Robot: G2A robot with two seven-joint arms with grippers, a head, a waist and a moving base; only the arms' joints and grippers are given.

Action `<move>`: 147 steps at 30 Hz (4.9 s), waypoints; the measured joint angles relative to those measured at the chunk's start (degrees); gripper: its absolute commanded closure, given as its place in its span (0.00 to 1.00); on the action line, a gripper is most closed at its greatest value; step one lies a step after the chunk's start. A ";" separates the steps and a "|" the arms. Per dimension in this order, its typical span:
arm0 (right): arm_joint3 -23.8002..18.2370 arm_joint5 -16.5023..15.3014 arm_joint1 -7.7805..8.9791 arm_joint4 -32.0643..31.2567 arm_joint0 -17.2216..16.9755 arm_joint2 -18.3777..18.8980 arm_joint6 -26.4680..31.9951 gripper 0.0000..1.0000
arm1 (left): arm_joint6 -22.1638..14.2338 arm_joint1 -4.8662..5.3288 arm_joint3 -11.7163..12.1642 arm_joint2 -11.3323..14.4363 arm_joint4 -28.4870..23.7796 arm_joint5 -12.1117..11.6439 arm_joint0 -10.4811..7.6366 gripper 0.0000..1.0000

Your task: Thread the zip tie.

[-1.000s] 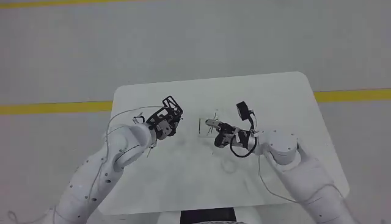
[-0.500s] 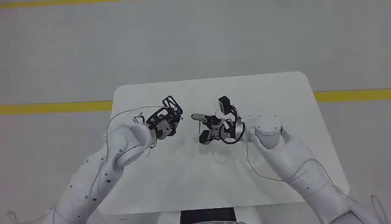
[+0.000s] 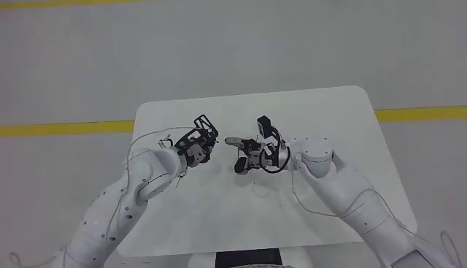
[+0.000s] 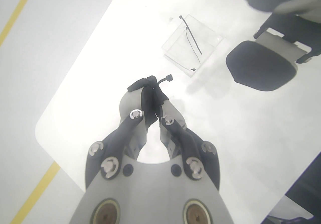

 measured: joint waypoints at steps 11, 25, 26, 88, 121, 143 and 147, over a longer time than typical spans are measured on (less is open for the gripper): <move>-0.04 -0.57 -0.13 -0.08 -0.33 -0.32 -1.64 0.00 | 0.00 0.00 0.00 0.00 0.00 0.00 0.00 1.00; -1.20 -2.97 -0.67 0.82 -1.48 -0.09 -9.53 0.00 | 0.00 0.00 0.00 0.00 0.00 0.00 0.00 1.00; -1.20 -2.96 -0.67 0.82 -1.48 -0.10 -9.53 0.00 | 0.00 0.00 0.00 0.00 0.00 0.00 0.00 1.00; 1.71 -2.96 -4.03 2.38 1.50 -3.63 -16.00 0.93 | 0.00 0.00 0.00 0.00 0.00 0.00 0.00 1.00; 1.92 -3.93 -4.44 1.71 0.61 -1.92 -15.41 1.00 | 0.00 0.00 0.00 0.00 0.00 0.00 0.00 0.00; 1.83 -9.23 -3.13 -1.74 -1.83 2.38 -12.40 1.00 | 2.03 0.02 1.42 -1.07 -3.47 0.01 0.36 0.00; 0.77 -12.53 -2.63 -3.72 -3.44 3.94 -12.80 1.00 | 2.71 0.84 3.44 -3.77 -13.08 0.00 0.53 0.00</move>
